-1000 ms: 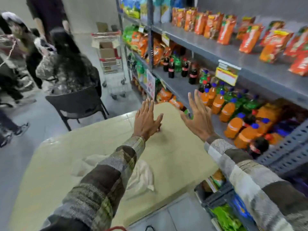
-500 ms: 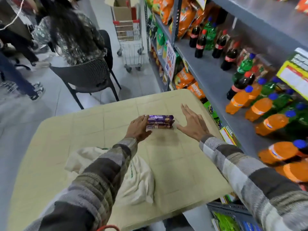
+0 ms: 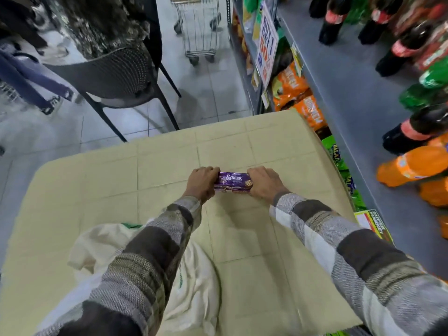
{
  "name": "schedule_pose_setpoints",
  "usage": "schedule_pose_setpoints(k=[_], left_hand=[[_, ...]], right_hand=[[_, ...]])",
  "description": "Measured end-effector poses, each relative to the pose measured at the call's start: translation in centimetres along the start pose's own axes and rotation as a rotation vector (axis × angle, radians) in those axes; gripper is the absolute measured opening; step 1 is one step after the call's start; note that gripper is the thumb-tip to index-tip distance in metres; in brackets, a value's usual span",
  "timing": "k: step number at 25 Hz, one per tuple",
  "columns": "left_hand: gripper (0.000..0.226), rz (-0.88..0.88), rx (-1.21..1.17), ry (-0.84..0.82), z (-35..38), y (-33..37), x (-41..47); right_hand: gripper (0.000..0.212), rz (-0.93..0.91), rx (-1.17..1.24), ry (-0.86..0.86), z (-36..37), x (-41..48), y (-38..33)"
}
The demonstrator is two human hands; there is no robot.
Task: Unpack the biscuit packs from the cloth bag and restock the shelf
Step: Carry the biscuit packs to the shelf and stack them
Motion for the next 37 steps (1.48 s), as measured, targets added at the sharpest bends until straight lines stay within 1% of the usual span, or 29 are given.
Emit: schedule_pose_setpoints(k=[1,3,5,9,11,14,18,22,25,29,33,35,37], left_hand=[[0.033,-0.004,-0.007,0.026,0.1,-0.1,0.1],[0.02,-0.022,-0.025,0.064,0.2,-0.2,0.5],[0.014,-0.033,-0.011,0.068,0.0,0.0,0.8],[0.012,-0.009,0.059,0.034,-0.6,1.1,0.2],[0.012,0.006,0.069,0.049,-1.5,1.9,-0.7],[0.011,0.052,0.062,0.109,-4.7,3.7,-2.2],[0.013,0.159,0.092,0.236,-11.3,6.6,-5.5],[0.012,0.278,0.075,0.38,-19.0,10.5,-11.5],[0.014,0.425,0.1,0.472,-24.3,14.8,-16.7],[0.012,0.58,0.097,0.556,-29.0,20.8,-21.9],[0.018,0.738,0.107,0.615,-32.0,28.8,-28.5],[0.024,0.819,0.104,0.658,-33.1,32.2,-32.0],[0.029,0.908,0.094,0.683,-33.6,35.9,-36.0]], right_hand=[[0.037,0.015,0.021,-0.007,0.2,0.3,0.0],[0.034,0.039,0.05,-0.011,0.6,0.6,0.1],[0.032,0.047,0.053,-0.001,0.7,0.7,0.1],[0.027,0.062,0.056,0.009,0.5,-0.6,0.7],[0.025,0.081,0.06,0.033,-0.1,-1.9,1.1],[0.024,0.132,0.05,0.112,-3.2,-4.6,1.5],[0.028,0.192,-0.007,0.258,-9.2,-9.8,0.9],[0.022,0.279,-0.069,0.443,-16.2,-18.7,-0.9],[0.023,0.392,-0.12,0.549,-20.5,-26.7,-1.4],[0.023,0.427,-0.145,0.675,-24.8,-36.3,-1.4],[0.044,0.562,-0.226,0.822,-27.2,-47.9,0.0],[0.058,0.626,-0.271,0.824,-27.5,-52.5,0.6],[0.064,0.689,-0.307,0.819,-27.5,-57.7,1.4]])
Point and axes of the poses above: each hand's wrist, its own x-axis towards the middle knuckle, its own z-axis out of the palm, y = z × x, the point moved 9 cm from there along x, towards the middle knuckle, and after that the axes turned 8 degrees about -x, right-handed, at the moved point
